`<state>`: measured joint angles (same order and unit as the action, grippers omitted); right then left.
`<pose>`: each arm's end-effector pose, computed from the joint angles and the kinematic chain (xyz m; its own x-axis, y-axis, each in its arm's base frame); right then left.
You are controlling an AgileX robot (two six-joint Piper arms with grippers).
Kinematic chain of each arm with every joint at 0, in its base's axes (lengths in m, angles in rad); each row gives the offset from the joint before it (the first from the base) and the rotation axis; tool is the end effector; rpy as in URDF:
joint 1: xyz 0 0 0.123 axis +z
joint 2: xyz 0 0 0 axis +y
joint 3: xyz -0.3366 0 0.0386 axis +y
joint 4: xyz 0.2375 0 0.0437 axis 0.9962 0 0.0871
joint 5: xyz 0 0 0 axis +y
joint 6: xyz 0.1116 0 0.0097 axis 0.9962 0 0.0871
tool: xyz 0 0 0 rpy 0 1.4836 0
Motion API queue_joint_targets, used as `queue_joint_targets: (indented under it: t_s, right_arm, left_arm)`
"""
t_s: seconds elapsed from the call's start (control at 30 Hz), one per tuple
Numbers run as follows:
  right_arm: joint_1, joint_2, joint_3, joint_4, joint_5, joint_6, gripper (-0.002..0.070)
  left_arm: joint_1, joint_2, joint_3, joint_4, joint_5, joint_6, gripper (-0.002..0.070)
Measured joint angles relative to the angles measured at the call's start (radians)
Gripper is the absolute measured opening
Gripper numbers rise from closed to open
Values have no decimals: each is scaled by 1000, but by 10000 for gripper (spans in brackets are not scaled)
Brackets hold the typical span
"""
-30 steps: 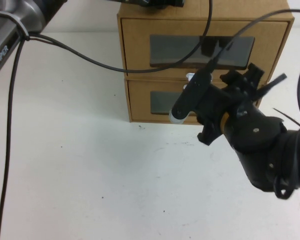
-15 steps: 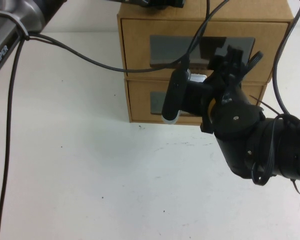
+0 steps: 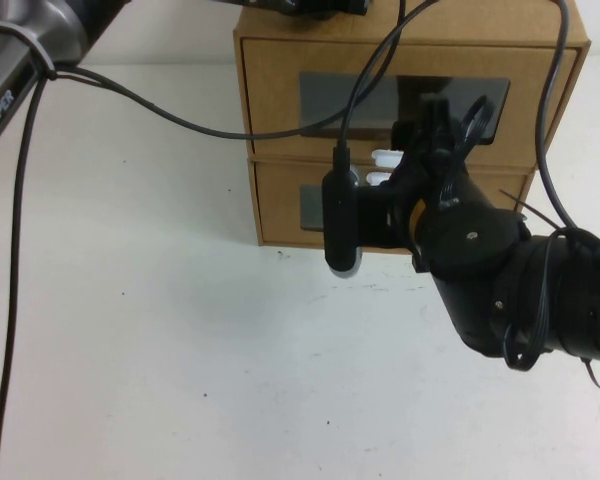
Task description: Open the shoe box
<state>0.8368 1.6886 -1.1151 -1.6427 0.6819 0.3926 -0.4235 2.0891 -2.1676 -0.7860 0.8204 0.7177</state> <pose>0.3071 0.2352 0.3244 0.1035 -0.9944 -0.0197 -0.3231 -0.0149 -0.9463 0.4488 -0.2659 0.4139 -0.3293 0.2595 -0.9079 0.8142 0.5650 -0.1338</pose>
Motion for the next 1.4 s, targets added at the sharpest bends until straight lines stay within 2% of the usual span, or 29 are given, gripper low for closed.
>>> queue_joint_targets:
  t_s: [0.2,0.47,0.57,0.97,1.17,1.27,1.4]
  right_arm:
    - [23,0,0,0,72,-7,476]
    - [242,-27,71,2,201,96,476]
    - [268,-29,127,2,206,124,476]
    - [219,12,226,6,280,340,476]
    - [123,63,199,6,288,422,476]
    - [100,67,156,8,284,433,476]
    - [100,67,120,6,186,379,476]
  left_arm:
    - [0,-2,-1,6,4,0,-7]
    - [0,-2,-1,8,8,0,-7]
    - [0,-2,-1,8,10,0,-7]
    - [0,-3,-1,8,22,-2,-7]
    - [0,-5,-1,8,23,-2,-7]
    - [0,-5,-1,10,25,-2,-7]
    - [0,-5,-1,12,29,-4,-7]
